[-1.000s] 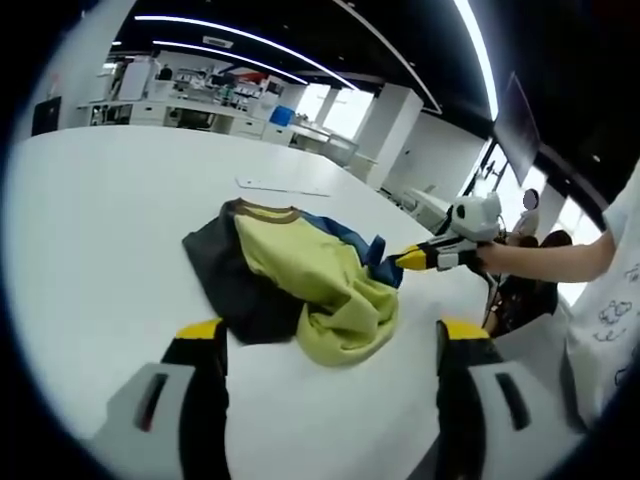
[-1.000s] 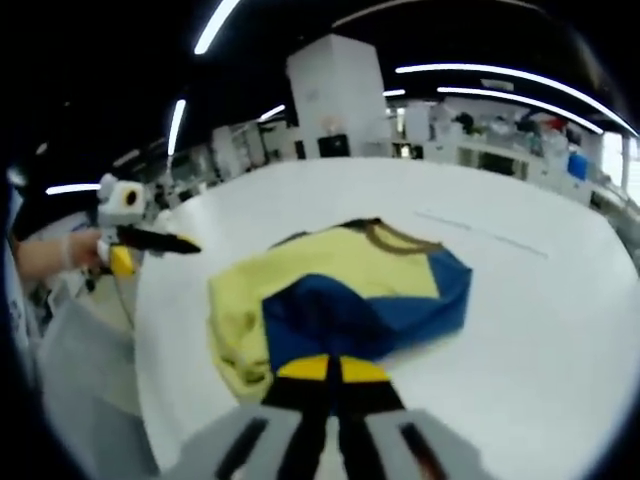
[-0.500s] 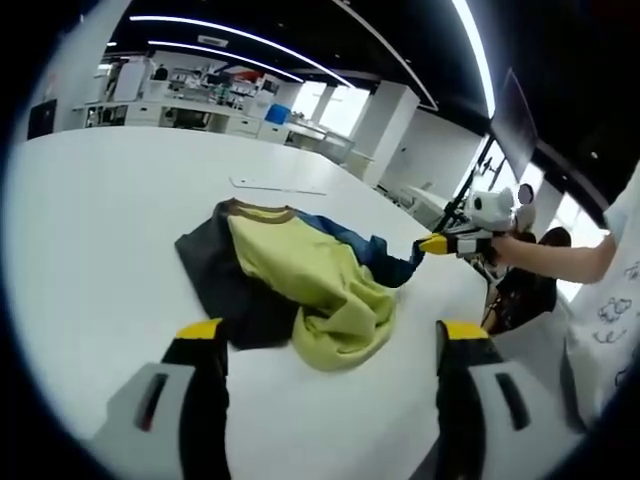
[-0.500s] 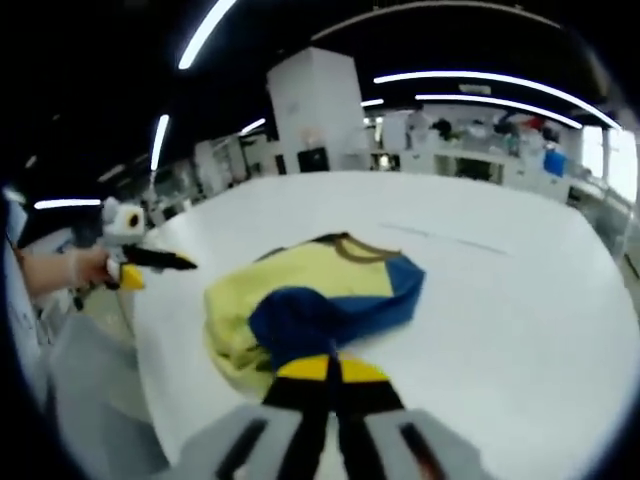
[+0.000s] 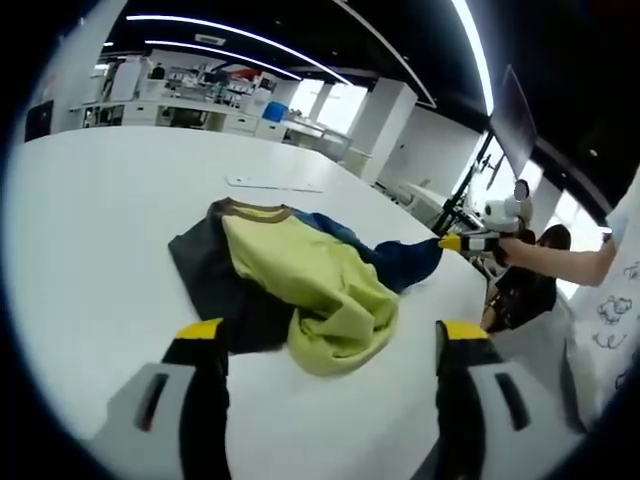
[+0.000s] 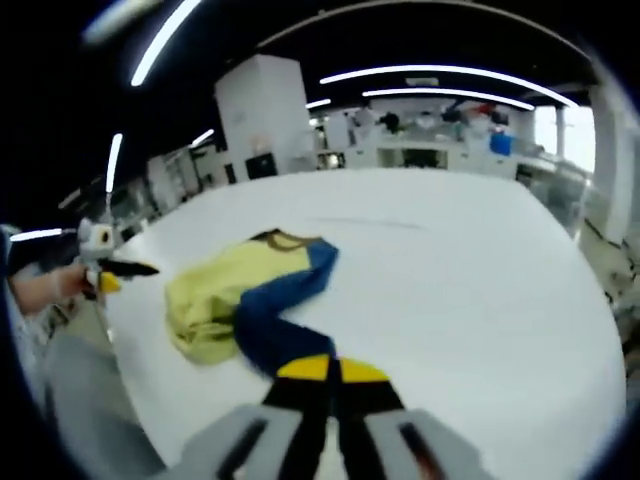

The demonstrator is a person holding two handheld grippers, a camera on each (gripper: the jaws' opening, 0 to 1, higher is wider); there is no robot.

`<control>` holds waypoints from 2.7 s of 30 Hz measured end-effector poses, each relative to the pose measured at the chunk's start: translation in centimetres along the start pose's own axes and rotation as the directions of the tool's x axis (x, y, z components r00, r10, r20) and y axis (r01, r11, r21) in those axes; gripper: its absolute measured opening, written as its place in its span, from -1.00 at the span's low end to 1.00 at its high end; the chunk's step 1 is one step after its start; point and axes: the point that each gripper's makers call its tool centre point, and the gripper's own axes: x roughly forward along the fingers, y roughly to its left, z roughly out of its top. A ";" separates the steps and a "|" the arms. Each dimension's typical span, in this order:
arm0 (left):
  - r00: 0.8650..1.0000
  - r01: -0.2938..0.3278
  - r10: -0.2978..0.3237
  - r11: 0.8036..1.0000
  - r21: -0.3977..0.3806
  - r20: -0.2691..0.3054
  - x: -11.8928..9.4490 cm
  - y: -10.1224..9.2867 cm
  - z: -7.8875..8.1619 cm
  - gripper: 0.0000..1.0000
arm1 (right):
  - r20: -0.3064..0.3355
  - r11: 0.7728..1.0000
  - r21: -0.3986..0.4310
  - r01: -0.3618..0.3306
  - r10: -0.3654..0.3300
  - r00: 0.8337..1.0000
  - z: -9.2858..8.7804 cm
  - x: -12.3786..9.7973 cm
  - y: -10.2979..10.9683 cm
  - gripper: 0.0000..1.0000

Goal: Fold the garment on the visible template until the final outline fits inside the template.

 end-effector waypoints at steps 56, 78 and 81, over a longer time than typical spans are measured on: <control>0.995 -0.094 0.092 0.993 -0.074 -0.033 0.6 3.7 -0.8 0.64 | -0.231 0.910 0.117 0.397 -0.364 0.902 -2.1 0.7 -22.4 -1.00; 0.996 -0.086 0.085 0.994 -0.071 -0.022 0.5 3.2 -0.6 0.64 | -0.149 0.949 0.090 0.301 -0.286 0.947 -0.8 -0.1 -21.0 -0.64; 0.997 -0.082 0.081 0.994 -0.068 -0.020 0.5 3.2 -0.5 0.64 | -0.113 0.964 0.069 0.256 -0.247 0.962 -0.3 -0.1 -19.6 -0.39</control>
